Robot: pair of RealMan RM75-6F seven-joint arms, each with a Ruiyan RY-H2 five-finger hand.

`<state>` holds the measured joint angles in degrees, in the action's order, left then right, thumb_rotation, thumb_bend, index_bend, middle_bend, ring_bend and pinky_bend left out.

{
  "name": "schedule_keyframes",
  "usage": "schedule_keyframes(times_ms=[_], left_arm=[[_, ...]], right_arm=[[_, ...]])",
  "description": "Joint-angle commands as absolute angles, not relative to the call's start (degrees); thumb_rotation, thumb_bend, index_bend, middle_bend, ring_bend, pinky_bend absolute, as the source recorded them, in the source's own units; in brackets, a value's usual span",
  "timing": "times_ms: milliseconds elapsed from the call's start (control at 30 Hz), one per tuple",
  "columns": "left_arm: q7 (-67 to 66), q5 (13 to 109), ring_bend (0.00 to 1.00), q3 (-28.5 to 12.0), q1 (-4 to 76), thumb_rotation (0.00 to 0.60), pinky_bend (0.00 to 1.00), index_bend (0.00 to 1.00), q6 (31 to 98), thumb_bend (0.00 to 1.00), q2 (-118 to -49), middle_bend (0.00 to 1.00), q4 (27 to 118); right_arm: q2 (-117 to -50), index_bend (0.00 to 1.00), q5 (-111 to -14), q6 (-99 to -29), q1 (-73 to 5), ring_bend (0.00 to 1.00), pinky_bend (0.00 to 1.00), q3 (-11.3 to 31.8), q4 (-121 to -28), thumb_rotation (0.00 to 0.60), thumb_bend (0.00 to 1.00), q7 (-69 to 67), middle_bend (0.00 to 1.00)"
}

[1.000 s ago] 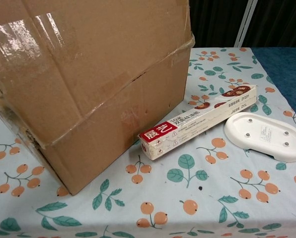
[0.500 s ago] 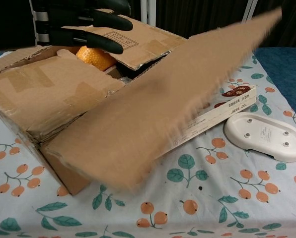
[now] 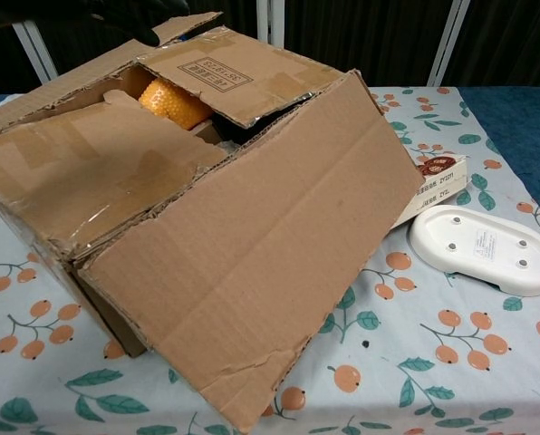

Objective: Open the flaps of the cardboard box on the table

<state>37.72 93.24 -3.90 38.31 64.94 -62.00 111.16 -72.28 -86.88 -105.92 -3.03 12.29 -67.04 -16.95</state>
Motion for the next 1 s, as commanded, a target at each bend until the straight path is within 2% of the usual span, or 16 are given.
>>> schedule_keyframes(times_ms=[33,267,367,533,1000], left_arm=[[7.1,87.8,0.14,-8.0,35.1,0.600,0.21,0.02,73.0,0.15,-68.8,0.19,101.8],[-8.2,91.5,0.08,-9.7,38.4,0.600,0.21,0.01,74.5,0.15,-78.4,0.06,84.7],[-9.1,94.1,0.06,-10.1,40.3,0.600,0.21,0.00,75.7,0.16,-82.6,0.01,78.1],[-6.3,97.6,0.05,-10.3,43.6,0.600,0.20,0.00,77.4,0.16,-89.1,0.00,67.8],[-1.0,96.3,0.05,-10.0,49.0,0.600,0.19,0.00,73.3,0.16,-96.6,0.00,56.6]], right_arm=[[-71.8,0.00,-87.2,-106.1,-3.0,0.00,0.00,12.4,-68.0,0.600,0.33,-16.3,0.00],[-71.0,0.00,-87.5,-106.3,-2.6,0.00,0.00,12.4,-69.8,0.600,0.33,-15.2,0.00],[-70.8,0.00,-87.2,-106.3,-2.3,0.00,0.00,12.5,-70.1,0.600,0.33,-15.2,0.00],[-70.6,0.00,-86.4,-105.9,-2.0,0.00,0.00,12.8,-70.2,0.600,0.33,-15.6,0.00],[-71.0,0.00,-85.8,-105.0,-2.1,0.00,0.00,13.3,-69.3,0.600,0.33,-16.5,0.00]])
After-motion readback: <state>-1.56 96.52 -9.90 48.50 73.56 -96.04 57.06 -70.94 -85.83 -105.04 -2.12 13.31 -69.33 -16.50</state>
